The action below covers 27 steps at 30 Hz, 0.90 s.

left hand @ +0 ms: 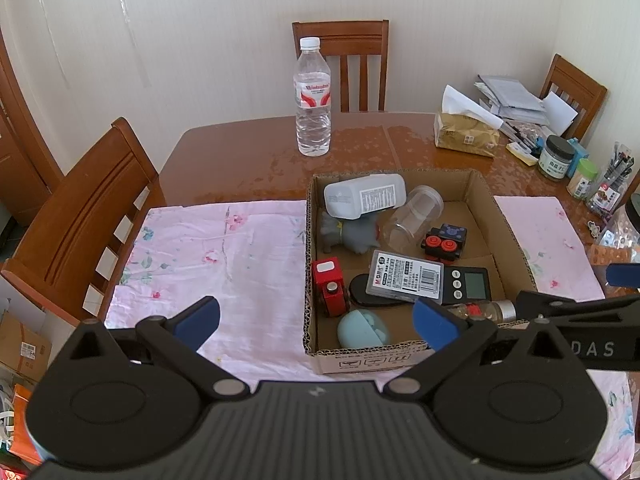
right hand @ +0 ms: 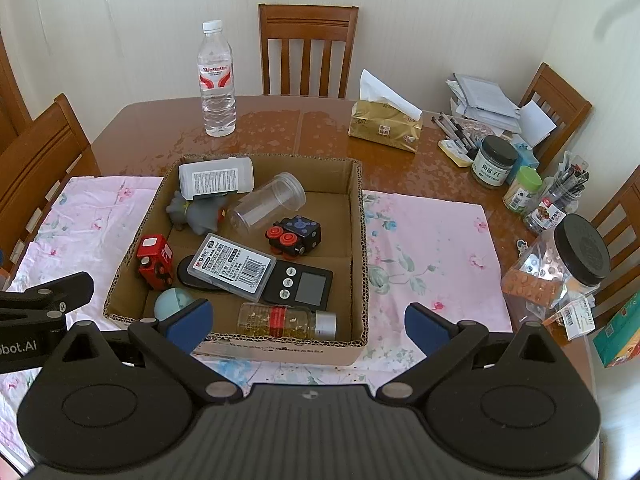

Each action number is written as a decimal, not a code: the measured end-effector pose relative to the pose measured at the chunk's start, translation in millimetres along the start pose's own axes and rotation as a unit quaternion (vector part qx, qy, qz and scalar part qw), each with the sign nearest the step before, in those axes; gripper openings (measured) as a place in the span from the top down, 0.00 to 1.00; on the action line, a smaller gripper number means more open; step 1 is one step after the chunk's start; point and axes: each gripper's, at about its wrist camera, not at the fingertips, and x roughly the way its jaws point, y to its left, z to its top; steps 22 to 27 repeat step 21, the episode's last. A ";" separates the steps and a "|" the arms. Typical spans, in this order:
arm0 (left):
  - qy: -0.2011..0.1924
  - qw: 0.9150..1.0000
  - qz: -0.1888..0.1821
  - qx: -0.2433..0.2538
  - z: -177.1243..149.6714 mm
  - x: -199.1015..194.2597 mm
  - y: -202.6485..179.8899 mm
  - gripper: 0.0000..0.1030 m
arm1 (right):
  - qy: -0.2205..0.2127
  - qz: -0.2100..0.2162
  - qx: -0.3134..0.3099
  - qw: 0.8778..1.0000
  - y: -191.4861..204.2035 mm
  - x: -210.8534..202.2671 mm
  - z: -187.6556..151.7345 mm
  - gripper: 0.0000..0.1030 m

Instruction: Organize rigid objects

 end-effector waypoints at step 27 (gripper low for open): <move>0.003 1.000 0.000 -0.002 -1.0 -0.6 -0.4 0.00 | -0.004 0.002 -0.001 1.000 -0.9 -1.6 0.5 0.00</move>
